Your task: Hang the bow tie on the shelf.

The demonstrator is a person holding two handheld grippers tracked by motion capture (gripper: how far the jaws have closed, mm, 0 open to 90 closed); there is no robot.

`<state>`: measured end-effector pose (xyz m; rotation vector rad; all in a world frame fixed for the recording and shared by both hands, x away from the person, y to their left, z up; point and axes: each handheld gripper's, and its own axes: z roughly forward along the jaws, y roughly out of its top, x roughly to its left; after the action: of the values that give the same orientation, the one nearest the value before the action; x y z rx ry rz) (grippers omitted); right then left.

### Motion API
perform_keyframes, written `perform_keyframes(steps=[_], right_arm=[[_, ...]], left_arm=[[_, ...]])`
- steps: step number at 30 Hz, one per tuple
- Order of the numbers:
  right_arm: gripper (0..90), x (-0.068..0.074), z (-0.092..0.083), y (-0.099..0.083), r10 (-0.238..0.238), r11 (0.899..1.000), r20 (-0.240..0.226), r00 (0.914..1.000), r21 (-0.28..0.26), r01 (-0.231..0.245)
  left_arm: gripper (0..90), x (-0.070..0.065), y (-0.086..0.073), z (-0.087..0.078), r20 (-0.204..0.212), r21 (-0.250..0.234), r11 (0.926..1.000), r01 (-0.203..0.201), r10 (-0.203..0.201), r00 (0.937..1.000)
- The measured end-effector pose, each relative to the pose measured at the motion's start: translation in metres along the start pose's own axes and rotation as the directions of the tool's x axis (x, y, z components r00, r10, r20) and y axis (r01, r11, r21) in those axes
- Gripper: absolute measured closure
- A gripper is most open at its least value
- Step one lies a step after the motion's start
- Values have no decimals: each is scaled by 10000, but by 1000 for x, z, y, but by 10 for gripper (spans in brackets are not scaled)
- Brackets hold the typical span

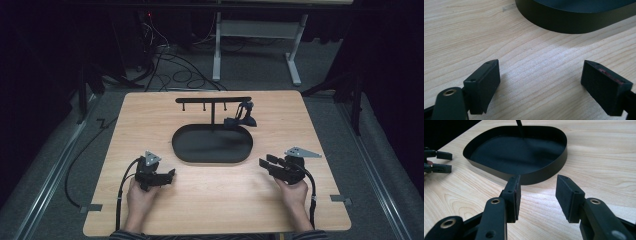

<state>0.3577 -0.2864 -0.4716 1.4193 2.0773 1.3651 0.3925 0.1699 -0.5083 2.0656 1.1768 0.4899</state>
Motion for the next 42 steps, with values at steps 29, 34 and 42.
perform_keyframes(steps=[29,34,42], right_arm=[[573,1,26,-6,-266,9958,498,9984,887,221],[573,2,29,-7,-359,9946,581,9977,992,300],[573,2,31,-7,-499,9932,776,9957,1093,412]], left_arm=[[161,0,0,0,-1,-1,10000,4,-4,10000],[161,0,0,0,-1,-1,10000,-1,1,10000],[161,0,0,0,-1,-3,10000,2,-2,10000]])
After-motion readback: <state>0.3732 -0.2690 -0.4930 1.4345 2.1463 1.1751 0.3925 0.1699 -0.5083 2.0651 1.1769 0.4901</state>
